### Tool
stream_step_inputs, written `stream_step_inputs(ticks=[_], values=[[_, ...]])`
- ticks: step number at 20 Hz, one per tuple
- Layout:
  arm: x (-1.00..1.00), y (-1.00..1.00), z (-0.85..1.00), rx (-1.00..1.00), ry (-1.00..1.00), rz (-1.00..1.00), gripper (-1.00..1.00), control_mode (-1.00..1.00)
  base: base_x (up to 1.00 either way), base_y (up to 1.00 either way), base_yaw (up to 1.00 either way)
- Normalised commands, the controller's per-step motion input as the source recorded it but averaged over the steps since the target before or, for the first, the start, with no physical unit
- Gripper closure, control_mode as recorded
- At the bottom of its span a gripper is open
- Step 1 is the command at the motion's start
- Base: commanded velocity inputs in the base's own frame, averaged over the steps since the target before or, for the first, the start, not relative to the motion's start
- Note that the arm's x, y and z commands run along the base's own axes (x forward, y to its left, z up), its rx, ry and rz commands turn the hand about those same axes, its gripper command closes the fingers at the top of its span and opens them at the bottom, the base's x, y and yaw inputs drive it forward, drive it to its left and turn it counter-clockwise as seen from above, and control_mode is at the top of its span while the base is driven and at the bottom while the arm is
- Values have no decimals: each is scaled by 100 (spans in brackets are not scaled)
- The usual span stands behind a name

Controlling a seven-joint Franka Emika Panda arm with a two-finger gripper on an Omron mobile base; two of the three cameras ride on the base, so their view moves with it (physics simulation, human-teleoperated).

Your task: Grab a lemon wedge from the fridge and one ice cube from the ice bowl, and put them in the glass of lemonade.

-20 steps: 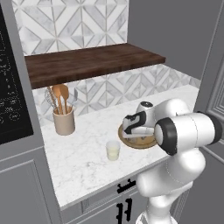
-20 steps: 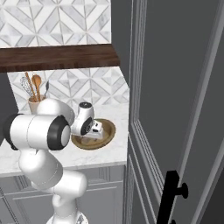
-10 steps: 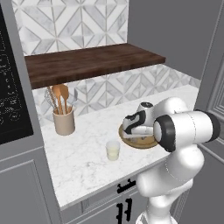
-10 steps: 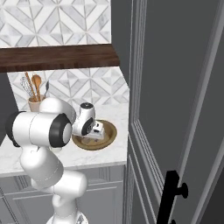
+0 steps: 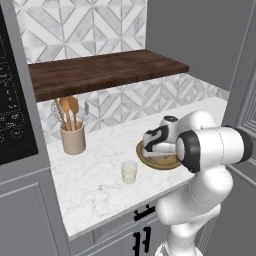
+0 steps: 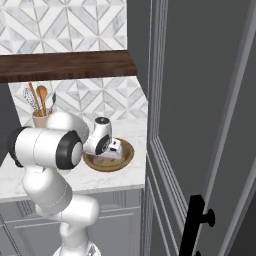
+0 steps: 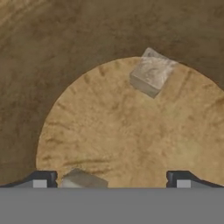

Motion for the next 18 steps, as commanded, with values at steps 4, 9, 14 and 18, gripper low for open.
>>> stream_step_inputs(ticks=[4, 9, 14, 18], values=[[-1, -23, 0, 0, 0, 0, -100, -100, 0, 0, 0], [0, -12, 0, 0, 0, 2, -100, -100, 0, 0, 0], [-8, 0, 0, 0, 1, 6, -100, -100, 0, 0, 0], [-6, 4, 0, 0, 0, 7, -100, -100, 0, 0, 0]])
